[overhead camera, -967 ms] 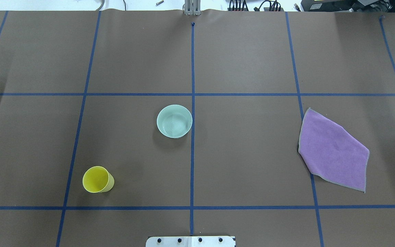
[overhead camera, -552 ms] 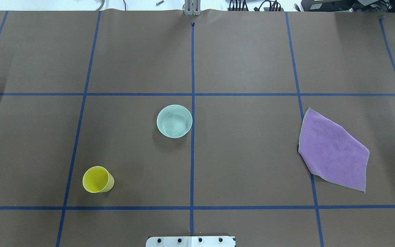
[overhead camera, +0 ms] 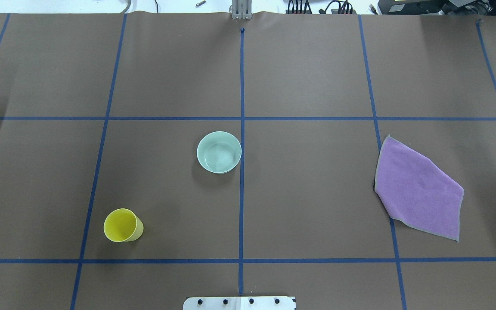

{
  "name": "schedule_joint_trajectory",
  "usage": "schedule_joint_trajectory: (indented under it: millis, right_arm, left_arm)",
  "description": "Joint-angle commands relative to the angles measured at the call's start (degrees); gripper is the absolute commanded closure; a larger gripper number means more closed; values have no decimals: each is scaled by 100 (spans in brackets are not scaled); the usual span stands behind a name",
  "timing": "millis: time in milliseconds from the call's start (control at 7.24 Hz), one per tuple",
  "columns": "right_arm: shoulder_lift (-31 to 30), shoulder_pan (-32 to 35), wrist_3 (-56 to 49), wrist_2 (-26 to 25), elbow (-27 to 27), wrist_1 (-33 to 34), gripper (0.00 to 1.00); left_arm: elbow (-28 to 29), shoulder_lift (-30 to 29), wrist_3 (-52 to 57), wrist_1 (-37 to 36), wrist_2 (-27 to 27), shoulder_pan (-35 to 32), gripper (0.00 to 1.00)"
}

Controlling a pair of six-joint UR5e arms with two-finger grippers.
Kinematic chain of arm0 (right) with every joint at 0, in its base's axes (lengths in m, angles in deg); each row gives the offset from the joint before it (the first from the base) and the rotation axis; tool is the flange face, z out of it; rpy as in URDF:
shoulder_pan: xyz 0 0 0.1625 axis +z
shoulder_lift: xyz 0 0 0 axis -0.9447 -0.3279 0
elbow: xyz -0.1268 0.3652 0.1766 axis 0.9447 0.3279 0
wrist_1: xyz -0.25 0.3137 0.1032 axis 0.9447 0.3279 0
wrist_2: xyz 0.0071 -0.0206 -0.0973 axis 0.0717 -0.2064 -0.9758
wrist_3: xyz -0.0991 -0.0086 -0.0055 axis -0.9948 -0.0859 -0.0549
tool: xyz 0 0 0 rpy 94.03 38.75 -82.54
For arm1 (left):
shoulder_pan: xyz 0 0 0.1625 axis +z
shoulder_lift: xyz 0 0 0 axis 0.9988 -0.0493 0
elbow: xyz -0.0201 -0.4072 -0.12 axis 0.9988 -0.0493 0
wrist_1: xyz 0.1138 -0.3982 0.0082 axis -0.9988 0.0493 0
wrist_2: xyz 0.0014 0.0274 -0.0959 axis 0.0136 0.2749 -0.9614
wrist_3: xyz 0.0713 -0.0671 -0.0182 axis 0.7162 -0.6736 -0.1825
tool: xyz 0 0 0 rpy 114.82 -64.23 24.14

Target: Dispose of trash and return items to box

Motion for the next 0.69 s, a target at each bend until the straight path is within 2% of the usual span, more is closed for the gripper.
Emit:
schedule_joint_trajectory:
  millis: [0, 138, 414, 552]
  right_arm:
    - [2, -1130, 1658, -271, 42, -1272, 0]
    - [11, -1799, 1840, -683, 77, -1775, 0]
    - [46, -2549, 1842, -687, 288, -2568, 7]
    - [107, -3040, 1842, -739, 375, -2737, 7]
  left_arm:
    - [-106, -29, -300, 96, -95, 124, 1]
    - [-107, -37, -300, 87, -87, 124, 1]
    - [-194, -38, -300, 87, -87, 124, 1]
    - [-151, -46, -300, 87, -52, 124, 1]
